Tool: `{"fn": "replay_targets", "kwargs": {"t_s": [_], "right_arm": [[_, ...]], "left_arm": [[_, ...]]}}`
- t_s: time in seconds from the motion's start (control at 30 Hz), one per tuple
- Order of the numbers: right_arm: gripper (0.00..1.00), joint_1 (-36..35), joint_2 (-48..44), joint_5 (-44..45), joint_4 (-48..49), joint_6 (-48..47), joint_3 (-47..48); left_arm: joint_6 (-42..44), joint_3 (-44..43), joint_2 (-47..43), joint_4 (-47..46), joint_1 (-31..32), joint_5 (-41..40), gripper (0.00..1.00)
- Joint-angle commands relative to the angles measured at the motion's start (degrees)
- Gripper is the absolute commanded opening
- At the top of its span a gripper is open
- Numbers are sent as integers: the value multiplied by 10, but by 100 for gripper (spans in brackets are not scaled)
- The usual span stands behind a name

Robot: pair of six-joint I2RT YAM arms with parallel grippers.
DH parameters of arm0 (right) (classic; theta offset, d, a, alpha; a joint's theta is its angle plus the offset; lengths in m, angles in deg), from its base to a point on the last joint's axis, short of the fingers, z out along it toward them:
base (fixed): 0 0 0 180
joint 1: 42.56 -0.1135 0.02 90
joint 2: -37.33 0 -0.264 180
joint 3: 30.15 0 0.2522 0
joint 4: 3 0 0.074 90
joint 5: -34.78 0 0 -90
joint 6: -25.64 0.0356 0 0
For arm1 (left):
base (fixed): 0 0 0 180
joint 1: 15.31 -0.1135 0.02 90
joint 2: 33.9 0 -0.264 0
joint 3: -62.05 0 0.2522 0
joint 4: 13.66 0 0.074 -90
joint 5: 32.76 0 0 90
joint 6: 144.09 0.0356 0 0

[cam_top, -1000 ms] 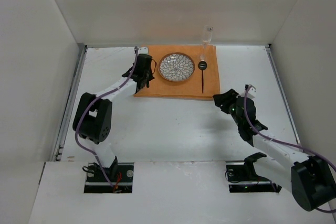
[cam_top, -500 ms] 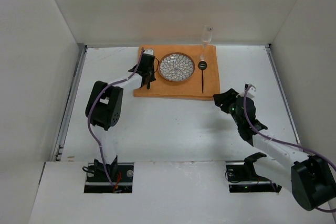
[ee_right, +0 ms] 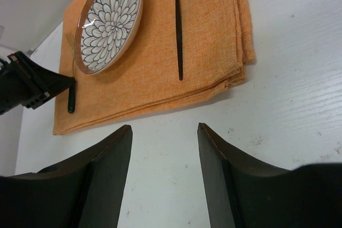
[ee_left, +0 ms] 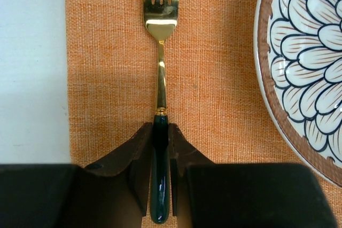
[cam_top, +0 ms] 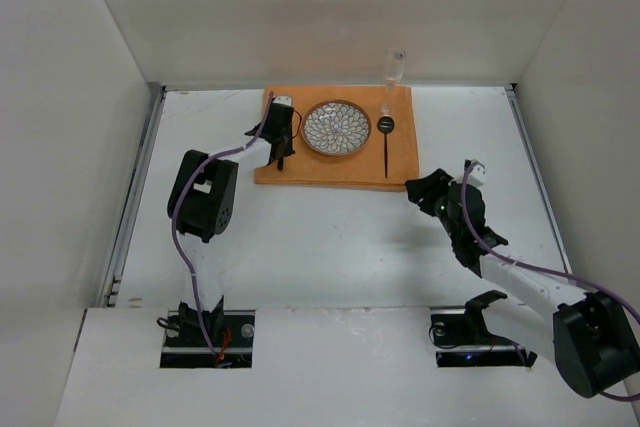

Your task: Set the dinner table for one person

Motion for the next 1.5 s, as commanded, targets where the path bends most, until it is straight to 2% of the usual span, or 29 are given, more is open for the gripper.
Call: {"fn": "replay_targets", "kwargs": {"t_s": [0.0, 0.57, 0.7, 0.97, 1.13, 1.3, 1.4, 1.43, 1.47], "right_arm": [[58, -7, 3, 13, 33, -10, 23], [58, -9, 3, 11, 34, -11, 23], [58, -10, 1, 15, 35, -11, 22], [61, -10, 3, 11, 32, -11, 25], [61, -11, 0, 11, 31, -12, 24], [61, -12, -6, 12, 31, -12, 23], [61, -14, -10, 17, 33, -14, 23], [58, -14, -7, 16, 33, -15, 22], [55, -14, -4, 12, 33, -15, 24]], "left_arm": [[21, -27, 5, 8, -2, 12, 6], [17, -38, 29, 4, -10, 11, 6], [12, -34, 36, 3, -10, 11, 10], [-14, 13, -19, -31, -11, 3, 39], [-22, 26, -63, -28, -8, -6, 49], [-45, 64, -165, -36, 12, -37, 63], [-59, 105, -238, -64, 37, -53, 76], [-65, 121, -262, -71, 46, -60, 83], [-70, 136, -285, -78, 56, -68, 96]]}}
